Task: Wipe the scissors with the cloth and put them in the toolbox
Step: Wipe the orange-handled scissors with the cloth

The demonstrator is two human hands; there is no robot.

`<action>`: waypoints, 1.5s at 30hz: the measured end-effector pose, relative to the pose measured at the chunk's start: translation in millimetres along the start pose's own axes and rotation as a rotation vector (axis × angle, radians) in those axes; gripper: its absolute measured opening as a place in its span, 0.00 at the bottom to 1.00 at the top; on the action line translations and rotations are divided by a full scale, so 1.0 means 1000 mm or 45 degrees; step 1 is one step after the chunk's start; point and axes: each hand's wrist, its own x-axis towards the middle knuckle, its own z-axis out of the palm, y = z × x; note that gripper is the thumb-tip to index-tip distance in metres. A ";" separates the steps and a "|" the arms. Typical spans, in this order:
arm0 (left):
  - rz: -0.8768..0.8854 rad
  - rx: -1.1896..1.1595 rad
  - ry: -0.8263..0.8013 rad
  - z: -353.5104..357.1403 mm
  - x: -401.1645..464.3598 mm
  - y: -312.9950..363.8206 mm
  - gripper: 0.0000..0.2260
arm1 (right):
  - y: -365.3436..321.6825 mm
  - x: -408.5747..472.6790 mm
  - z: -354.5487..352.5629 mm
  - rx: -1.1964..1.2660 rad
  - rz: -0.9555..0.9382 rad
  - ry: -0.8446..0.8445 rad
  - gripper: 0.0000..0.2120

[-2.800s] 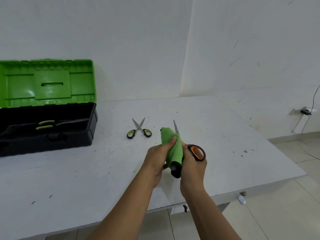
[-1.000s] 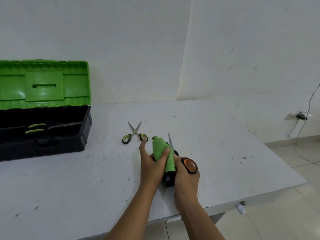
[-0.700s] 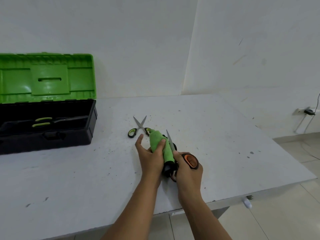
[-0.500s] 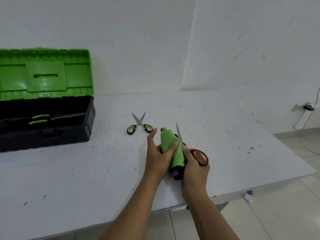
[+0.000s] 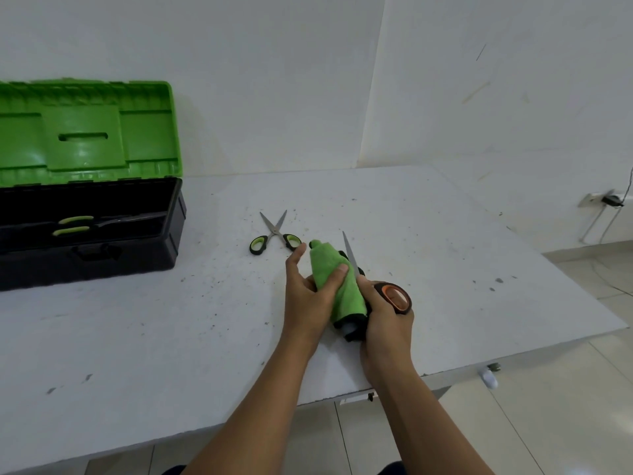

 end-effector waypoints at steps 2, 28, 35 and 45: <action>0.000 0.059 -0.044 -0.002 0.001 -0.001 0.36 | 0.000 0.001 0.001 -0.009 -0.013 -0.001 0.10; -0.088 -0.363 0.248 -0.005 0.022 -0.001 0.35 | 0.001 -0.010 0.004 -0.103 -0.160 -0.045 0.16; -0.074 -0.118 -0.214 -0.010 0.020 -0.010 0.54 | -0.004 -0.008 0.007 0.014 -0.114 0.029 0.11; -0.184 -0.346 0.157 -0.004 0.034 -0.007 0.34 | 0.002 -0.014 0.008 -0.220 -0.229 -0.050 0.14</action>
